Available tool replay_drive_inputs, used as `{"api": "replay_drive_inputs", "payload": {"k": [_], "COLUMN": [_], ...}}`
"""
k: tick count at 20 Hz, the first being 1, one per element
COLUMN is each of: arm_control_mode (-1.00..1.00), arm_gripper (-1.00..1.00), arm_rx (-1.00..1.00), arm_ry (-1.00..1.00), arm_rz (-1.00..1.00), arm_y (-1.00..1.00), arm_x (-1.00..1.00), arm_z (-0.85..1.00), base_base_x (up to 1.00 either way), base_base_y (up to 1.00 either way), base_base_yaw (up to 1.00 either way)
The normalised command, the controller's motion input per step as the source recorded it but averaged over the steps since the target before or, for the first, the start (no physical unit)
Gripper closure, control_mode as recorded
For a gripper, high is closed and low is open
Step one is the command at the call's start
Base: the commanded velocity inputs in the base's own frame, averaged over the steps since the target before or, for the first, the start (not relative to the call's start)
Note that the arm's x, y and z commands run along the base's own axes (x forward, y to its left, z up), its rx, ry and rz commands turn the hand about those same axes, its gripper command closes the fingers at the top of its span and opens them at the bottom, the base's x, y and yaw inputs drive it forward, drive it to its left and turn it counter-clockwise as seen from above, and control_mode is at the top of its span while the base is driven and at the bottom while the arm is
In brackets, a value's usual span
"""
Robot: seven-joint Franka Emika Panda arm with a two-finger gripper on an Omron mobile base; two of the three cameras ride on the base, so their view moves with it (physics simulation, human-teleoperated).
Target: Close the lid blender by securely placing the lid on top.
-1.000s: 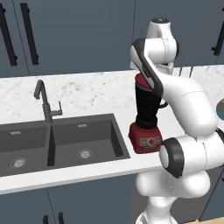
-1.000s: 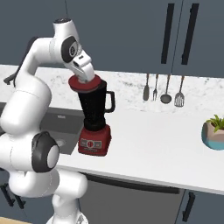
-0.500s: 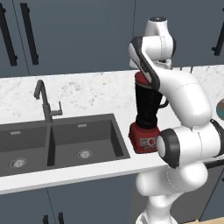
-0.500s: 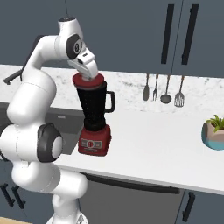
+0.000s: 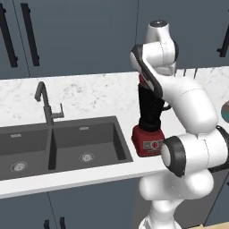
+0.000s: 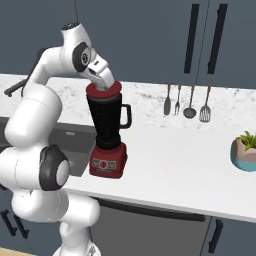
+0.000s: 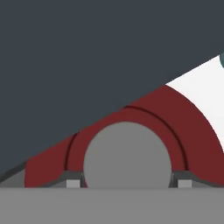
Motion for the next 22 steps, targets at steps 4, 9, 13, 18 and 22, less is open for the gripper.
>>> {"api": "replay_drive_inputs", "payload": {"k": [4,9,13,18,22], "arm_control_mode": [-1.00,-1.00,-1.00,-1.00,-1.00], "arm_gripper": [1.00,1.00,1.00,1.00,1.00], "arm_rx": [-0.05,0.00,-0.01,-0.09,-0.07], "arm_ry": [-0.03,0.00,0.03,0.11,0.07], "arm_rz": [0.00,0.00,0.00,0.03,0.05], "arm_y": [-0.01,0.00,0.00,0.04,0.01], "arm_x": [0.34,0.36,0.24,0.27,0.28], "arm_z": [-0.11,-0.21,-0.44,-0.74,-0.49], "base_base_x": [0.00,0.00,0.00,0.00,0.00], "base_base_y": [0.00,0.00,0.00,0.00,0.00], "base_base_yaw": [0.00,0.00,0.00,0.00,0.00]}}
